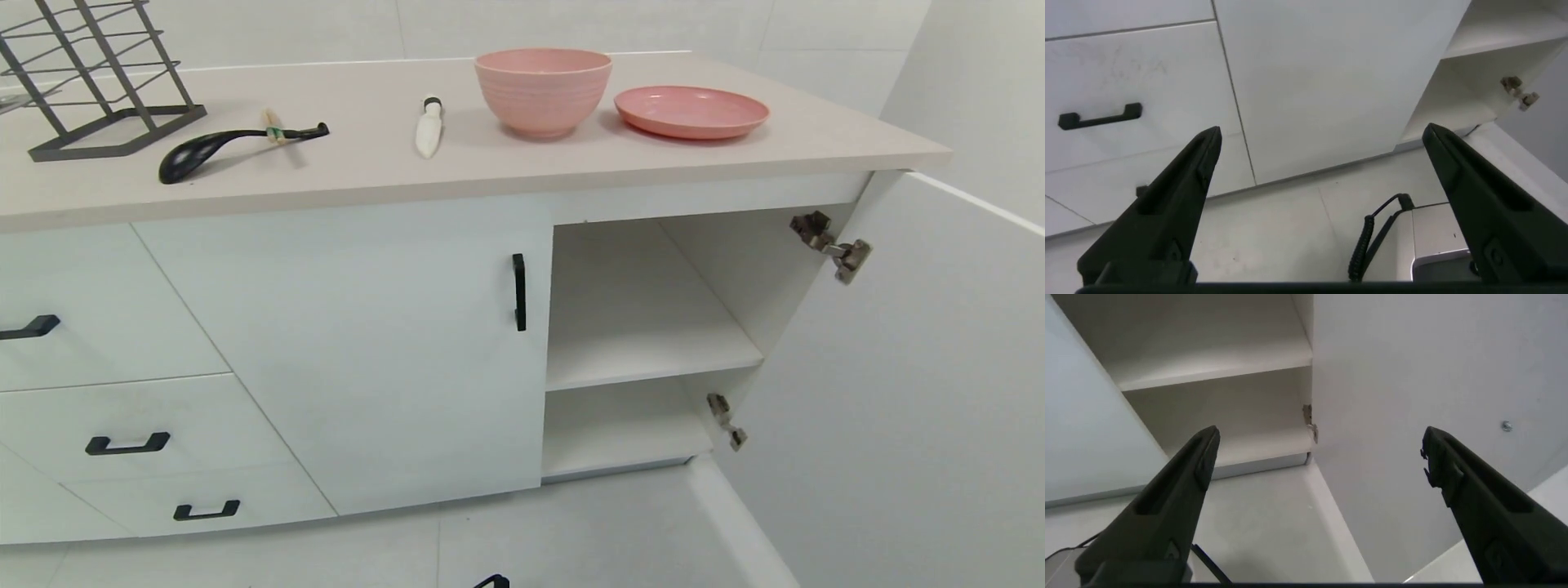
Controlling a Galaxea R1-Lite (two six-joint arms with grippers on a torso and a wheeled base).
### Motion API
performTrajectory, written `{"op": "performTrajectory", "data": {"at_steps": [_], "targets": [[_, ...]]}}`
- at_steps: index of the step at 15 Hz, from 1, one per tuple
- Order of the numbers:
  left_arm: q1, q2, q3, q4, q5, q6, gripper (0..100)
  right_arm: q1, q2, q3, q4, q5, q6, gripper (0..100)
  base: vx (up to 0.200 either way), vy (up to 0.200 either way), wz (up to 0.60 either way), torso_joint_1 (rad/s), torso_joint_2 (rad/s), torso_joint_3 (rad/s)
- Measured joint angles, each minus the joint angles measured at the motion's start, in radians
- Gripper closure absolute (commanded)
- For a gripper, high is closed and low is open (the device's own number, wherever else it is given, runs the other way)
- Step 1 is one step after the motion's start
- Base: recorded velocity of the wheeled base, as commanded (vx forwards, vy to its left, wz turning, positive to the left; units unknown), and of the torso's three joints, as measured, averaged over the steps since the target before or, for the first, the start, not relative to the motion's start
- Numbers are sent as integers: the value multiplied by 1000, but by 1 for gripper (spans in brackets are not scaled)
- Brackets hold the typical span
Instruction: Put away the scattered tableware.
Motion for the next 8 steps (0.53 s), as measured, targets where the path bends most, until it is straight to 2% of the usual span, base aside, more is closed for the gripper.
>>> {"op": "performTrajectory", "data": {"at_steps": [5, 8], "targets": [[-1, 1, 0, 1, 1, 0, 0, 0, 0, 0, -1, 0, 0, 0, 0, 0, 0, 0, 0, 0], [1, 2, 0, 1, 0, 1, 0, 1, 0, 0, 0, 0, 0, 0, 200, 0, 0, -1, -1, 4]]}}
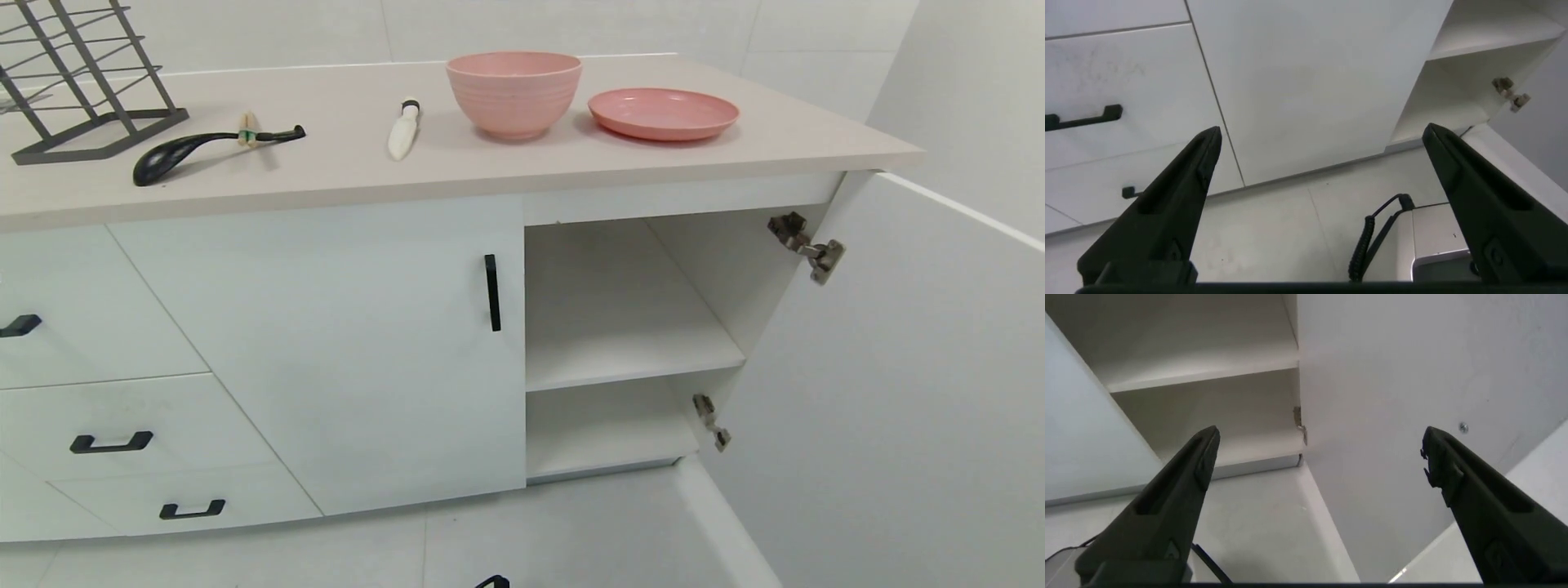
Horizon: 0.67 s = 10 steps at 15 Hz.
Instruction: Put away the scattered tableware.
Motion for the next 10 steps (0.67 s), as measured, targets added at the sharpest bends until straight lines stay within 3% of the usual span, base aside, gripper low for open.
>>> {"op": "performTrajectory", "data": {"at_steps": [2, 10], "targets": [[-1, 0, 0, -1, 0, 0, 0, 0, 0, 0, 0, 0, 0, 0, 200, 0, 0, 2, 2, 5], [-1, 1, 0, 0, 0, -1, 0, 2, 0, 0, 0, 0, 0, 0, 0, 0, 0, 0, 0, 0]]}}
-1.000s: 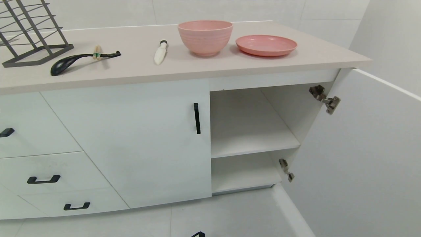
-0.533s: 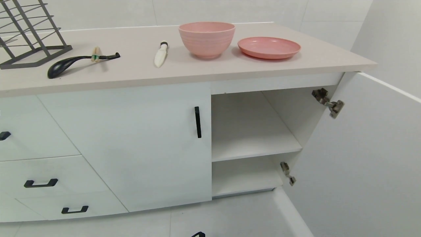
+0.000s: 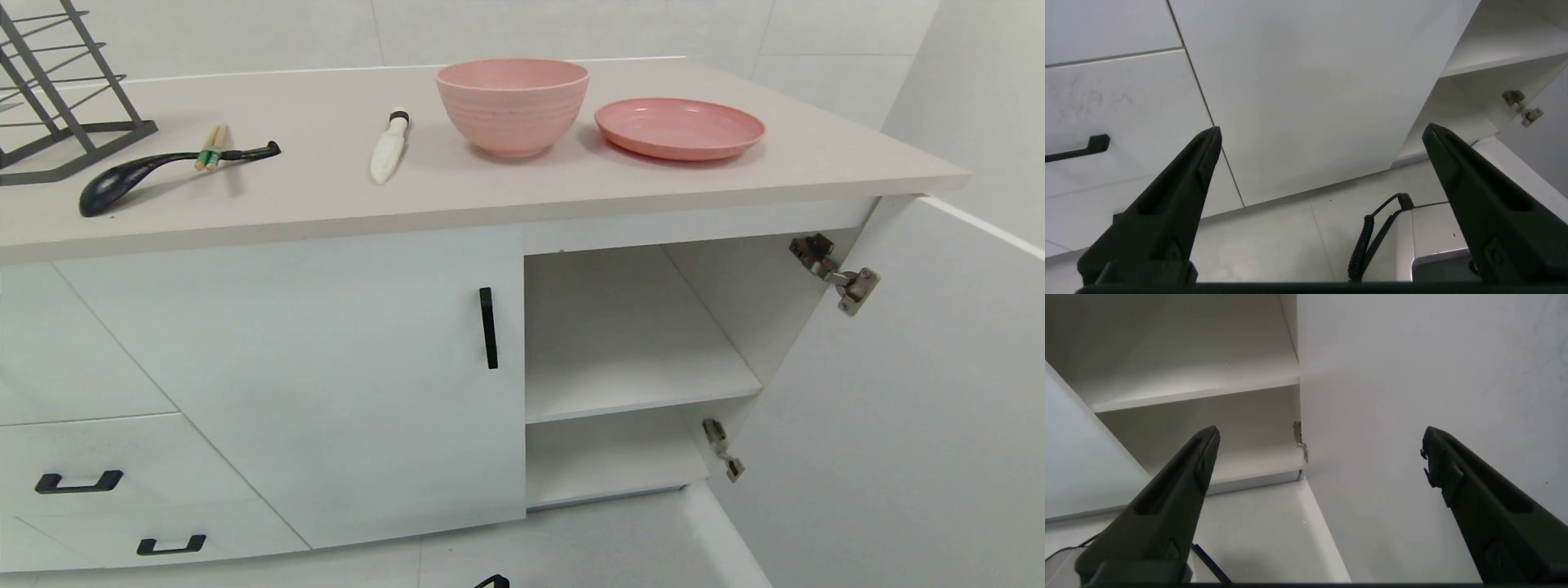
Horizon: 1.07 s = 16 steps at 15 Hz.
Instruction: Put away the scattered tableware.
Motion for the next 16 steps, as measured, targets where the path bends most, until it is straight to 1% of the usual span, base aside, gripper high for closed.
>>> {"op": "performTrajectory", "data": {"at_steps": [1, 3, 5, 7, 11, 14, 16], "targets": [[0, 0, 0, 0, 0, 0, 0, 0, 0, 0, 0, 0, 0, 0, 0, 0, 0, 0, 0, 0], [1, 0, 0, -1, 0, 0, 0, 0, 0, 0, 0, 0, 0, 0, 0, 0, 0, 146, -144, -27], [0, 0, 0, 1, 1, 1, 0, 0, 0, 0, 0, 0, 0, 0, 0, 0, 0, 224, -44, -93], [0, 0, 0, 1, 1, 2, 0, 0, 0, 0, 1, 0, 0, 0, 0, 0, 0, 259, -249, -205], [4, 1, 0, 0, 5, 1, 0, 0, 1, 0, -1, 0, 0, 0, 0, 0, 0, 207, -645, -209], [18, 1, 0, 1, 3, 2, 0, 0, 1, 0, 0, 0, 0, 0, 0, 0, 0, 245, -512, -217], [24, 2, 0, 0, 3, 2, 0, 0, 1, 0, 1, 0, 0, 0, 0, 0, 0, 90, -481, -224]]}}
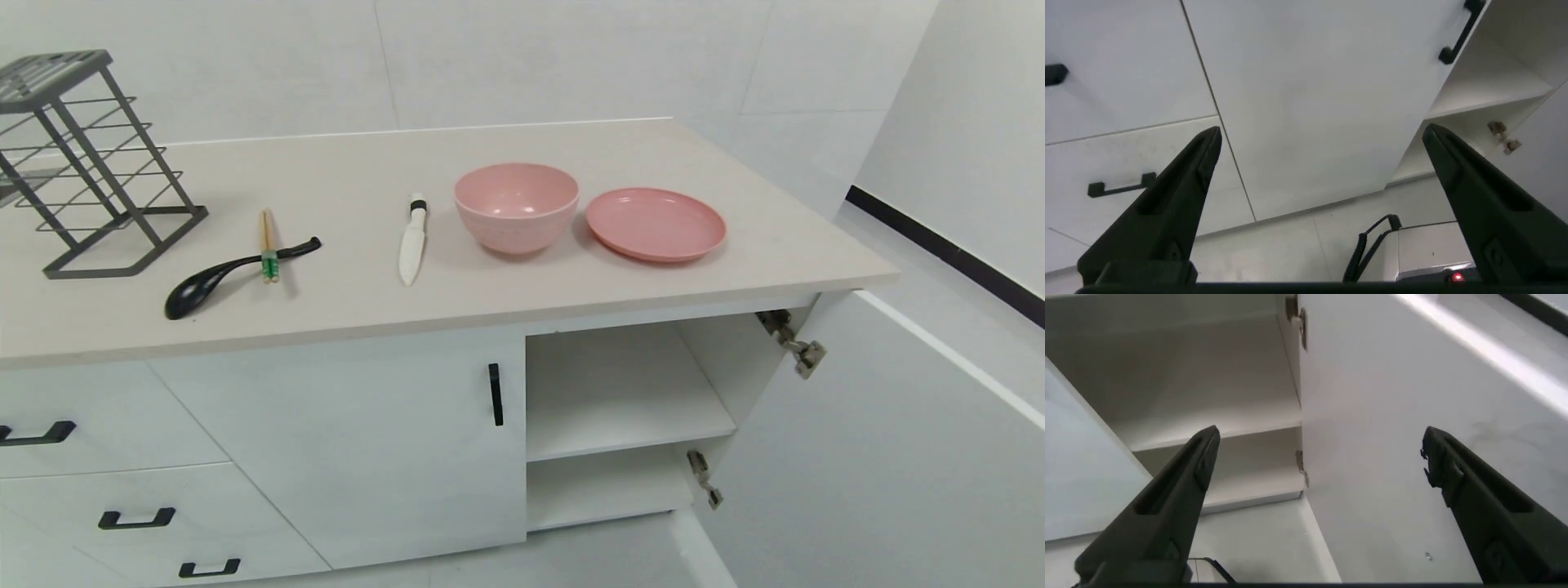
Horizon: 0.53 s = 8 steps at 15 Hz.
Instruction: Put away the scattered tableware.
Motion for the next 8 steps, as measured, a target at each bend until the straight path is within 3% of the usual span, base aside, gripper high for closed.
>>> {"op": "performTrajectory", "data": {"at_steps": [2, 4, 8], "targets": [[17, 0, 0, 0, -1, 0, 0, 0, 0, 0, -1, 0, 0, 0, 0, 0, 0, 193, -449, -186], [43, -2, 0, 0, -3, 1, 0, 0, 0, 0, 0, 0, 0, 0, 0, 0, 0, 249, -151, -83], [60, -11, 0, -1, -3, 4, 0, 0, 0, 0, 0, 0, 0, 0, 0, 0, 0, 41, -24, -13]]}}
